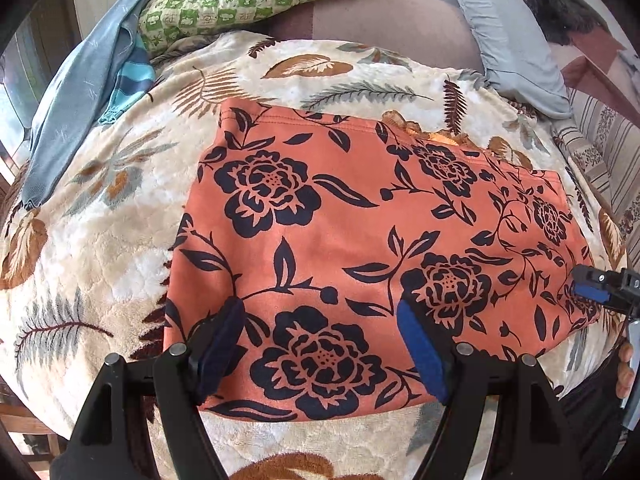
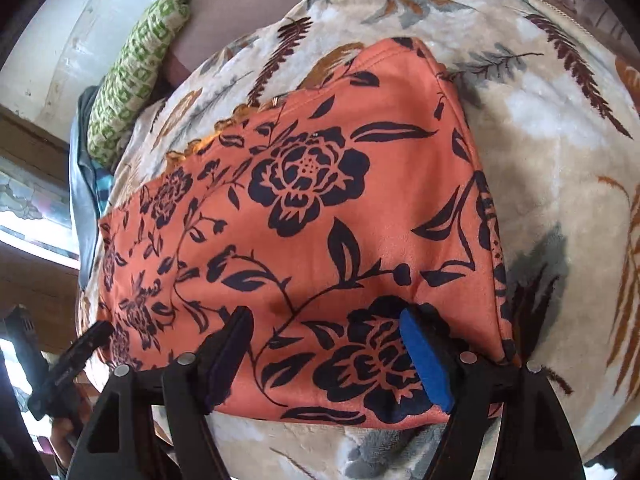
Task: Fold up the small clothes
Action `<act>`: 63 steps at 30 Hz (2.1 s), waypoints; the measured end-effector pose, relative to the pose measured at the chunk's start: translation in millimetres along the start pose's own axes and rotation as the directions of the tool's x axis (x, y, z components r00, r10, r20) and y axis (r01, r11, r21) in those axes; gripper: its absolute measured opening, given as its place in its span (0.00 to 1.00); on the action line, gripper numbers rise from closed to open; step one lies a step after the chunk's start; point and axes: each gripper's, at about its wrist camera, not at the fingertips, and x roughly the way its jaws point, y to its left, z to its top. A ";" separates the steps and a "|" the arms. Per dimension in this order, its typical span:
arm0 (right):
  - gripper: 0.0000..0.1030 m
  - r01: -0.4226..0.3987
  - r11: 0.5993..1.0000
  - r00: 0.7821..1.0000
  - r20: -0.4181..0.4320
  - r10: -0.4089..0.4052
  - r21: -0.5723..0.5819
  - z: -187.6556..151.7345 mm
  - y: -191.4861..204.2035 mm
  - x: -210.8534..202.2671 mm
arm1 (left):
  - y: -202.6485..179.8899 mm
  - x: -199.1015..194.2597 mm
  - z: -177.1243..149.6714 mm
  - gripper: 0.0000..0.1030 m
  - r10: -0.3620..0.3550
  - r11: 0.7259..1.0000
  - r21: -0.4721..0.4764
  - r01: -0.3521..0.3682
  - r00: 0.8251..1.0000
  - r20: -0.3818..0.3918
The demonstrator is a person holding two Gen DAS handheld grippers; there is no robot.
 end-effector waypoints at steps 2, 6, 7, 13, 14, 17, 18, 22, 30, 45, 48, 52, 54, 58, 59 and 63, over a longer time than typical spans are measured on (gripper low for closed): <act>0.77 -0.035 0.999 0.998 0.050 0.037 -0.041 -1.2 9.6 -14.4 | -1.1 -1.1 -0.8 0.76 0.004 1.000 -0.003 -0.004 1.000 -0.003; 0.79 -0.030 0.999 1.000 -0.004 0.030 -0.010 -1.7 -6.5 10.4 | -5.8 0.1 -3.6 0.76 0.003 1.000 -0.004 -0.003 1.000 -0.013; 0.79 -0.049 0.999 0.999 -0.020 0.050 0.016 -1.1 -15.1 21.3 | -7.7 0.5 -4.4 0.76 0.001 1.000 0.000 -0.001 1.000 -0.019; 0.79 -0.142 0.989 0.979 0.154 0.135 0.040 -9.4 -11.3 -44.2 | -13.9 -3.8 -6.4 0.77 0.001 1.000 0.009 -0.001 1.000 -0.007; 0.79 -0.165 0.984 0.973 0.175 0.152 0.063 -15.9 -17.1 -53.7 | -14.5 -5.0 -6.0 0.76 -0.004 1.000 0.000 0.004 1.000 0.000; 0.79 -0.209 0.957 0.967 0.185 0.172 0.201 -39.0 -47.3 -63.3 | -21.2 -6.7 -5.1 0.76 -0.012 1.000 0.000 0.012 1.000 0.012; 0.79 -0.222 0.943 0.968 0.175 0.182 0.247 -47.3 -58.6 -61.2 | -24.5 -6.3 -4.8 0.76 -0.012 1.000 0.006 0.012 1.000 0.011; 0.79 -0.220 0.912 0.973 0.147 0.179 0.345 -59.6 -88.2 -50.0 | -38.9 -4.1 -6.1 0.76 -0.021 0.999 0.032 0.021 1.000 0.002; 0.79 -0.294 0.845 0.955 0.173 0.241 0.447 -46.9 -114.2 -26.7 | -54.3 -3.4 -3.1 0.76 -0.015 0.998 0.064 0.014 1.000 0.011; 0.36 -0.172 0.907 0.981 0.150 0.123 0.384 -35.9 -102.4 -27.8 | -61.6 7.8 -2.6 0.76 -0.007 0.996 0.085 0.007 1.000 0.000; 0.77 -0.189 0.889 0.977 0.171 0.127 0.417 -42.1 -105.4 -30.8 | -61.4 7.3 1.2 0.76 -0.010 0.997 0.072 0.009 1.000 0.010; 0.77 -0.202 0.888 0.976 0.157 0.149 0.414 -41.2 -101.9 -28.3 | -69.2 10.8 5.9 0.76 -0.018 0.997 0.074 0.017 1.000 0.012; 0.71 -0.209 0.889 0.976 0.151 0.159 0.409 -40.6 -99.3 -25.4 | -77.4 13.7 7.0 0.76 -0.021 0.996 0.092 0.020 1.000 0.014; 0.31 -0.175 0.887 0.982 0.145 0.125 0.428 -40.1 -102.1 -18.5 | -92.4 22.3 6.2 0.76 -0.020 0.992 0.123 0.020 1.000 0.002; 0.30 -0.170 0.888 0.983 0.143 0.119 0.428 -40.1 -102.0 -17.7 | -95.4 23.5 6.0 0.76 -0.027 0.992 0.127 0.027 1.000 0.000; 0.30 -0.135 0.905 0.986 0.145 0.082 0.403 -38.3 -96.2 -21.6 | -103.3 21.8 7.2 0.76 -0.028 0.989 0.147 0.024 0.999 0.025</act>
